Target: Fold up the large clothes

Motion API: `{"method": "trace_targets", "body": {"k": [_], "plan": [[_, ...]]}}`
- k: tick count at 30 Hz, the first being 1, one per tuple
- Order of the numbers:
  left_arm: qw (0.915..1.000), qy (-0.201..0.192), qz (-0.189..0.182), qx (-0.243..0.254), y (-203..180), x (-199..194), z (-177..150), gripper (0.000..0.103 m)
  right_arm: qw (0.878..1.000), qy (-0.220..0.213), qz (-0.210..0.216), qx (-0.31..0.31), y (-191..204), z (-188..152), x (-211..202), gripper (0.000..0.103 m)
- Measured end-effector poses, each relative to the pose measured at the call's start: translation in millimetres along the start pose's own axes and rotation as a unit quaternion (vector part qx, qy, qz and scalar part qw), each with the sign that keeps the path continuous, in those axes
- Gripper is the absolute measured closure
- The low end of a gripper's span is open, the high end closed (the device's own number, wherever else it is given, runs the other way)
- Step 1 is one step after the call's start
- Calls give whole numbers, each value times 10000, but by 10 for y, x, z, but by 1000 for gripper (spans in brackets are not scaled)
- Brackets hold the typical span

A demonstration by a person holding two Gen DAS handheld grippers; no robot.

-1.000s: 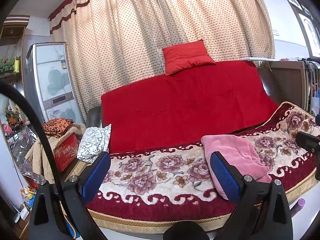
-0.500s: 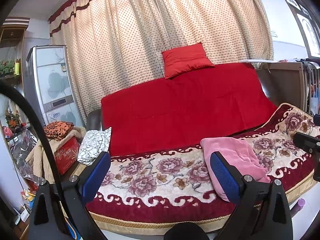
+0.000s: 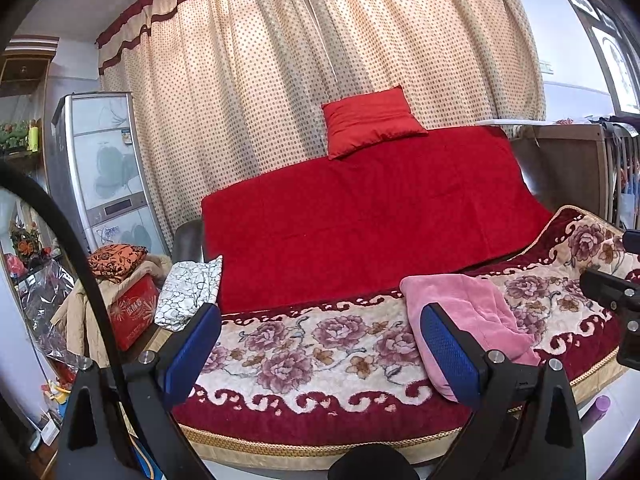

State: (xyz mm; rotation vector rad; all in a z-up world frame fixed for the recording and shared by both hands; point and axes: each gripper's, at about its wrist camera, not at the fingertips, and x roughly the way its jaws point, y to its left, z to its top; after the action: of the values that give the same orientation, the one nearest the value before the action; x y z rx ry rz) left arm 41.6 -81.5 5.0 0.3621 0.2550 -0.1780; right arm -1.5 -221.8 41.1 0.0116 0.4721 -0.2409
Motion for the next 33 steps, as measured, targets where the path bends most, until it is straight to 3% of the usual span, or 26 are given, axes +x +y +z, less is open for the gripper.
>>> {"method": "trace_targets", "body": {"k": [24,33], "plan": [[9996,264,-125,45,-114,142,-55,3,9995,38,-274,-133,25,-70,100,22],[9999,112,-98,16,-69,18,-8,3,9995,-15,-302,-120,10,-87,48,22]]}}
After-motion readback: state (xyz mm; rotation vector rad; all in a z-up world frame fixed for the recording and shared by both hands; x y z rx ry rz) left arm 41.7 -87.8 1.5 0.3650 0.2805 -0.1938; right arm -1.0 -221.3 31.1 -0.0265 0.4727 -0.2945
